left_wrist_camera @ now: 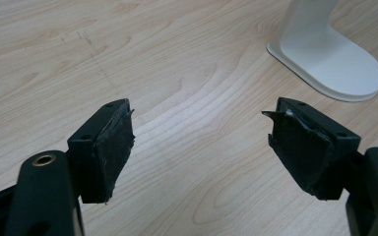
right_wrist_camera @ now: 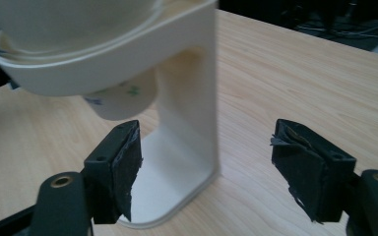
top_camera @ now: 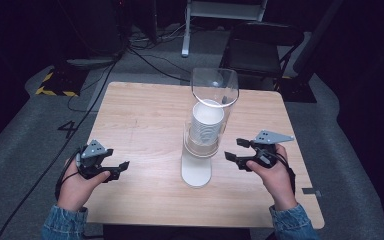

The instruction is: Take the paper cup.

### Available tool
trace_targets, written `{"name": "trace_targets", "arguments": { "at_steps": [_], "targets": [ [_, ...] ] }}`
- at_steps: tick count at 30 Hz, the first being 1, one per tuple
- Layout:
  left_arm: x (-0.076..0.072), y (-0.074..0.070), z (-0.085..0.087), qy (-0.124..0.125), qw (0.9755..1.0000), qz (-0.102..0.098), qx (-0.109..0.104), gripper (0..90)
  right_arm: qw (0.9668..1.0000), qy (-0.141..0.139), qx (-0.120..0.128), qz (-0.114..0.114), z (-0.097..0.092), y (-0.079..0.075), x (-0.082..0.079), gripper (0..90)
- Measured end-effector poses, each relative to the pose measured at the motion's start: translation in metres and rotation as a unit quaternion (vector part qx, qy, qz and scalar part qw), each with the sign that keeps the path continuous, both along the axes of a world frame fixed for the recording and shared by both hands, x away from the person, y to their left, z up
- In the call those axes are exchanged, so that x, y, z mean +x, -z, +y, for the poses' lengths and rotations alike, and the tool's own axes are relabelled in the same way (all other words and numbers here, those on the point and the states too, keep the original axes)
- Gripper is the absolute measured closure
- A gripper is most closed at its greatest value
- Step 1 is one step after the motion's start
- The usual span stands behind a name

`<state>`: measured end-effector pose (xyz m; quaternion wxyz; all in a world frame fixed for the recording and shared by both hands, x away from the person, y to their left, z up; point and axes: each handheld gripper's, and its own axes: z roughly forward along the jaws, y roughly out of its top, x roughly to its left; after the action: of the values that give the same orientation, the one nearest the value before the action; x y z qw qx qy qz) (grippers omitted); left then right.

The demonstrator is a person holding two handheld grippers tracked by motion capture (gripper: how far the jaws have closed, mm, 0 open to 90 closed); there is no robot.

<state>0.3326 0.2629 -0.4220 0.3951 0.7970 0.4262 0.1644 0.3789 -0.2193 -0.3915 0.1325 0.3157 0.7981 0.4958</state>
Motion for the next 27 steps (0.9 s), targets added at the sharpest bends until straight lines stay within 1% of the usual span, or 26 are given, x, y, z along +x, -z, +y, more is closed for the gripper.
{"name": "trace_targets", "arguments": {
  "at_steps": [1,2,3,6,7,8,9,10,12,14,15,16,17,18,21,24,26,27],
  "targets": [
    [0.0,0.0,0.0,0.0,1.0,0.0,0.0,24.5,1.0,-0.006,0.002,0.0,0.003,0.0,-0.001,26.3],
    [0.0,0.001,0.0,0.0,1.0,0.0,0.0,24.5,1.0,-0.006,0.002,0.0,0.003,0.0,-0.001,26.3],
    [0.0,0.001,0.0,0.0,1.0,0.001,-0.002,24.4,0.9998,-0.019,0.003,-0.006,0.012,0.001,-0.002,25.7],
    [0.001,0.002,0.001,0.0,1.0,0.001,-0.001,24.4,0.9994,-0.032,0.006,-0.006,0.021,0.001,-0.004,23.8],
    [0.001,0.002,0.001,0.0,1.0,0.001,-0.001,24.4,0.9994,-0.032,0.006,-0.006,0.021,0.001,-0.004,23.8],
    [0.001,0.002,0.001,0.002,1.0,0.004,0.001,24.4,0.9991,-0.042,0.006,-0.004,0.027,0.002,-0.004,22.9],
    [0.001,0.002,0.001,0.002,1.0,0.004,0.001,24.4,0.9991,-0.042,0.006,-0.004,0.027,0.002,-0.004,22.9],
    [0.001,0.003,0.0,0.001,1.0,0.005,0.0,24.4,0.9988,-0.048,0.01,0.0,0.033,0.004,-0.004,21.5],
    [0.001,0.003,0.0,0.003,1.0,0.006,0.0,24.4,0.9987,-0.049,0.009,-0.002,0.035,0.005,-0.004,21.0],
    [0.001,0.004,0.0,0.004,1.0,0.007,0.001,24.4,0.9985,-0.052,0.014,-0.003,0.041,0.006,-0.004,19.7],
    [0.001,0.004,-0.001,0.003,1.0,0.007,0.0,24.2,0.9982,-0.058,0.017,-0.004,0.046,0.008,-0.004,19.2],
    [0.001,0.004,-0.001,0.003,1.0,0.007,0.0,24.2,0.9982,-0.058,0.017,-0.004,0.046,0.008,-0.004,19.2],
    [0.002,0.005,-0.001,0.005,1.0,0.006,-0.002,24.2,0.9976,-0.066,0.02,-0.004,0.05,0.01,-0.004,18.2],
    [0.002,0.005,-0.001,0.005,1.0,0.006,-0.002,24.2,0.9976,-0.066,0.02,-0.004,0.05,0.01,-0.004,18.2],
    [0.002,0.006,-0.002,0.008,0.9999,0.011,0.002,24.1,0.9968,-0.077,0.024,-0.006,0.057,0.015,-0.001,16.3],
    [0.003,0.008,-0.002,0.008,0.9999,0.014,-0.001,24.0,0.9968,-0.076,0.026,-0.009,0.062,0.019,0.002,16.3],
    [0.003,0.008,-0.002,0.009,0.9998,0.015,0.001,23.9,0.9967,-0.076,0.026,-0.011,0.064,0.021,0.002,16.3],
    [0.003,0.009,-0.003,0.009,0.9998,0.015,0.001,23.9,0.9966,-0.076,0.029,-0.018,0.069,0.025,0.004,16.3]
  ]
}}
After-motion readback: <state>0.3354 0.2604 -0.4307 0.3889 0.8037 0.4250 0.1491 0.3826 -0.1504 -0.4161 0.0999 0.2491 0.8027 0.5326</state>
